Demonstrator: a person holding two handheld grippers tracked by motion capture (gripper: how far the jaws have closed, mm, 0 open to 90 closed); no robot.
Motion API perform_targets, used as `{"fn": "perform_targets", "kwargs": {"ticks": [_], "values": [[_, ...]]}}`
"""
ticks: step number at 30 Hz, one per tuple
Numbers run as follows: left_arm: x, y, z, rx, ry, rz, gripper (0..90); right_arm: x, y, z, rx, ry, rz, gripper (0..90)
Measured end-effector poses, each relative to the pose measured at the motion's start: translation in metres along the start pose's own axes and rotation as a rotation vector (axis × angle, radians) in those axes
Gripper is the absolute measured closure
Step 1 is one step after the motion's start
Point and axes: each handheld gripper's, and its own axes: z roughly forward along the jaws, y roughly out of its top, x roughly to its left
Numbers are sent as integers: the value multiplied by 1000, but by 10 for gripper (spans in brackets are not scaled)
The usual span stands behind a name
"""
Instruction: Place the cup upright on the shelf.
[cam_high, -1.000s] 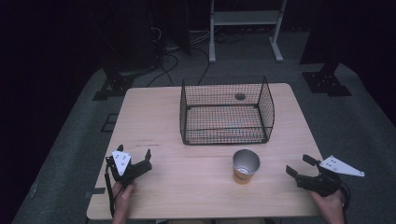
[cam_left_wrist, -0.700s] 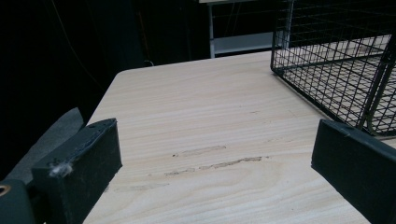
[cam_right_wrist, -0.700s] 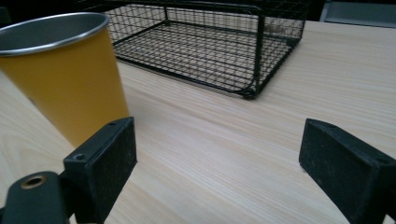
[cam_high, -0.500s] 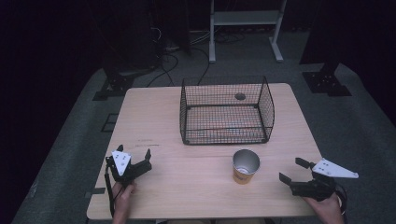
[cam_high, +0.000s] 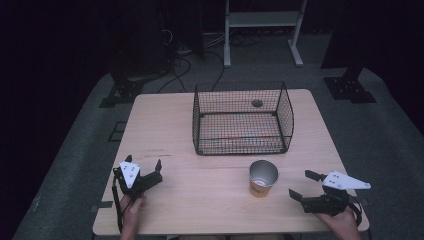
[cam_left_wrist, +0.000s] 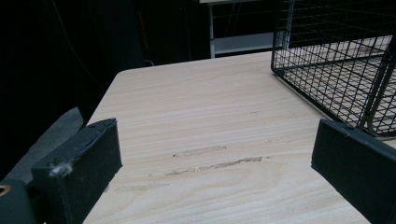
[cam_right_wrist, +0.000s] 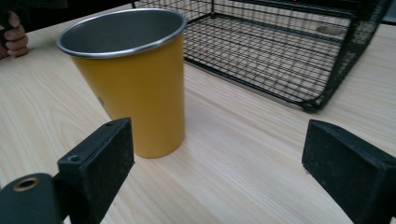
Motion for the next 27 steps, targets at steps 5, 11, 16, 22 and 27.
{"fn": "perform_targets", "kwargs": {"ticks": [5,11,16,22,27], "values": [[0,0,0,-1,0,-1,8,8,6,7,20,29,-30,85],[0,0,0,-1,0,0,8,16,11,15,32,72,-58,30],[0,0,0,-1,-1,-1,8,22,14,21,42,93,-75,29],[0,0,0,-1,-1,-1,8,30,17,29,60,119,-91,26],[0,0,0,-1,-1,-2,8,33,19,37,68,139,-94,24]]}}
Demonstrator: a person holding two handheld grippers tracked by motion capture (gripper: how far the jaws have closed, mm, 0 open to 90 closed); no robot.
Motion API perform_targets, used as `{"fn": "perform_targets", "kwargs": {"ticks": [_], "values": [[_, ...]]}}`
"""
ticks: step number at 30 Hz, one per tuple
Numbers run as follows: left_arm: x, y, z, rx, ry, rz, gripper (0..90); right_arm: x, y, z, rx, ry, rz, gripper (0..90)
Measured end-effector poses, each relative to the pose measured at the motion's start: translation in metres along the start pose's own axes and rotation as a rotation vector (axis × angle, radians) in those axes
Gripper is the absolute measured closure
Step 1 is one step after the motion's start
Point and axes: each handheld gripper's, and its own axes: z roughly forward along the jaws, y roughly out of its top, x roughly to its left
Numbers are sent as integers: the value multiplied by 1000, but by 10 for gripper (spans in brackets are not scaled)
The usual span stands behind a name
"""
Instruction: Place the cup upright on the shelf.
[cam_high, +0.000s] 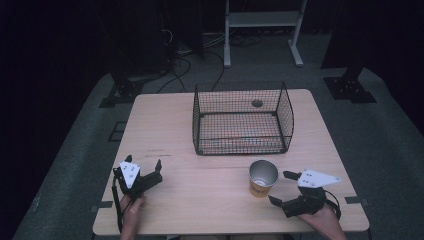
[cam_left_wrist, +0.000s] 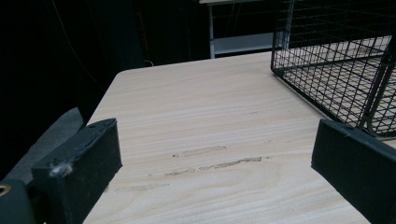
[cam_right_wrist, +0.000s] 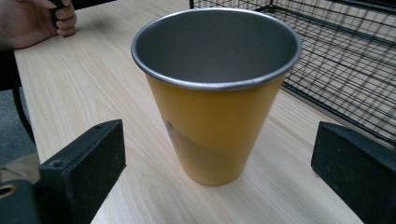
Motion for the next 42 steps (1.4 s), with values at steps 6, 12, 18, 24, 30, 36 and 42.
{"fn": "perform_targets", "kwargs": {"ticks": [6,12,18,24,30,36,42], "values": [[0,0,0,0,0,1,8,1,4,6,3,15,0,16],[0,0,0,-1,-1,2,8,2,9,12,10,19,-9,0],[0,0,0,0,-1,2,8,2,14,19,12,30,-13,0],[0,0,0,-1,-2,1,8,2,20,26,14,32,-21,0],[0,0,0,-1,-2,2,8,1,23,33,22,41,-23,0],[0,0,0,-2,-1,0,8,1,26,40,29,43,-25,0],[0,0,0,-2,-1,-1,8,1,26,44,34,38,-29,0]]}}
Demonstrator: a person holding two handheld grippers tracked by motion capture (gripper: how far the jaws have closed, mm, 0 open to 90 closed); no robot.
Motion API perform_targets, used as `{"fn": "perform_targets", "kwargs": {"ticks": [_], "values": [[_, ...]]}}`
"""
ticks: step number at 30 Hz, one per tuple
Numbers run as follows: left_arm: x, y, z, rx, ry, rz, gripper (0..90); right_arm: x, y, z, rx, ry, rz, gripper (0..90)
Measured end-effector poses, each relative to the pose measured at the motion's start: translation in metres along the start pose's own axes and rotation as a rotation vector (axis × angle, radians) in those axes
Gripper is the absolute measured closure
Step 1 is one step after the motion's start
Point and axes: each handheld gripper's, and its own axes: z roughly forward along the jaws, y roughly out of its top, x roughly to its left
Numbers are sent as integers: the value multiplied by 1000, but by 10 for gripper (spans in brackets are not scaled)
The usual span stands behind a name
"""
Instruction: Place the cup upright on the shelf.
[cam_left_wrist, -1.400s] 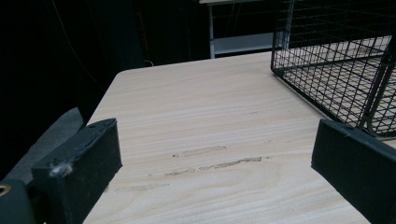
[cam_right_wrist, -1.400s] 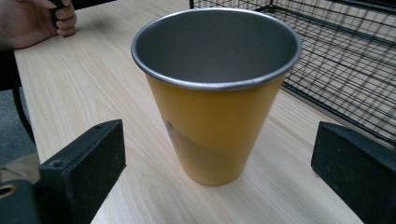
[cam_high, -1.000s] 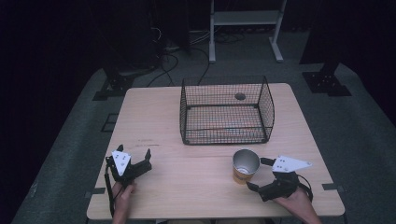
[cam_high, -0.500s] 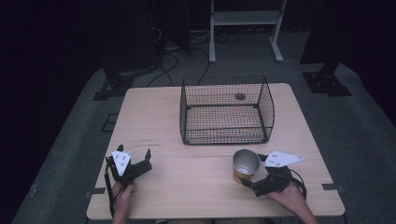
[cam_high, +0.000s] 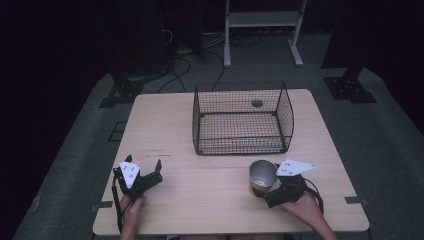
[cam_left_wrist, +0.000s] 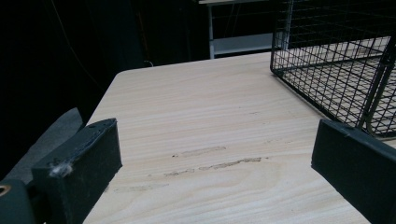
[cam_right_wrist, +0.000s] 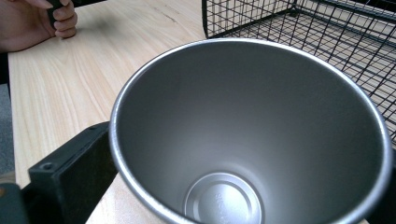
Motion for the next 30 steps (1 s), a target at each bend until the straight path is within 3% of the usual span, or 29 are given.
{"fn": "perform_targets", "kwargs": {"ticks": [9,19,30], "values": [[0,0,0,-1,0,-1,8,-3,1,0,-7,4,10,123],[0,0,0,-1,-1,-2,8,-6,6,-3,13,30,11,126],[0,0,0,-1,-1,-2,8,-17,30,-11,11,69,23,126]]}}
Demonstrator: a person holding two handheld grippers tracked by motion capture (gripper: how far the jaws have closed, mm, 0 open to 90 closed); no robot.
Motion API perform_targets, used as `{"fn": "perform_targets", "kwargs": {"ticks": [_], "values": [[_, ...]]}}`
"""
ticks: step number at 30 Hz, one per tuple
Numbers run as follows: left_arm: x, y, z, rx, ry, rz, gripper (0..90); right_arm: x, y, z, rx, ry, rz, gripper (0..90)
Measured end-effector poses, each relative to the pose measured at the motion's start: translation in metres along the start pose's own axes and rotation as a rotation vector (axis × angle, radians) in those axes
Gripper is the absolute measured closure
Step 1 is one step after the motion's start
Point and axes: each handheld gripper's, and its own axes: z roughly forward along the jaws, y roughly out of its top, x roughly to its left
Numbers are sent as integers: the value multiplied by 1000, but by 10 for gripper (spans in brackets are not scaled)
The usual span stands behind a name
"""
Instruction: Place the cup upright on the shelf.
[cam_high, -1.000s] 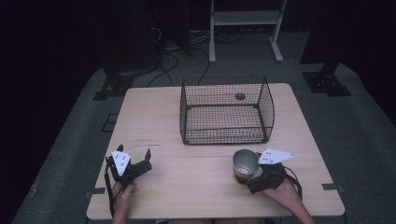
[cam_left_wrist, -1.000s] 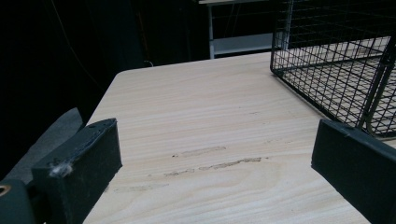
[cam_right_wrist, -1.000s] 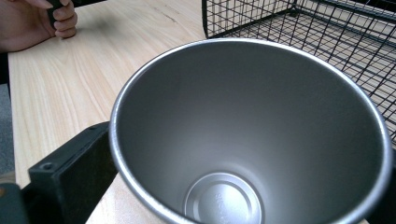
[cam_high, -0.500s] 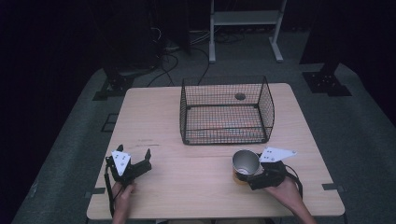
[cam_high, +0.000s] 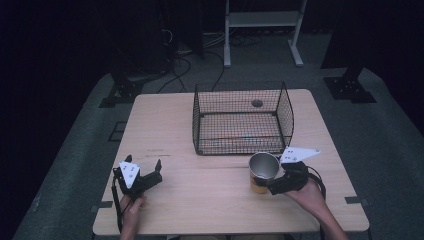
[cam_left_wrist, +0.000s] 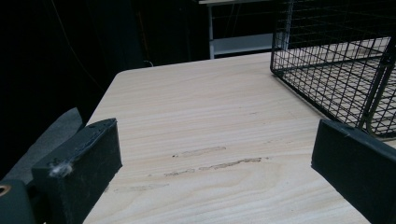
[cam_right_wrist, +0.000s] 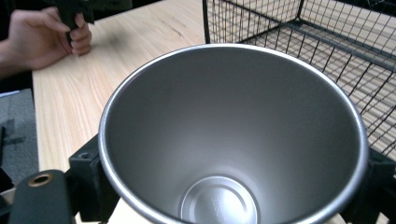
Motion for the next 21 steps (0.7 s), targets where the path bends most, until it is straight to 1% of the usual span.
{"fn": "perform_targets", "kwargs": {"ticks": [3,9,10,13,18,21], "values": [[0,0,0,0,0,-2,8,-3,8,-2,0,12,2,126],[0,0,0,0,0,-1,8,-9,28,-9,-21,34,5,126],[0,0,0,0,0,-1,8,-10,32,-10,-17,36,6,126],[0,0,0,1,0,-2,8,-14,42,-11,-9,31,-4,126],[0,0,0,3,0,-1,8,-23,61,-14,-19,44,-2,126],[0,0,0,2,1,-3,8,-28,73,-13,-10,34,-17,126]]}}
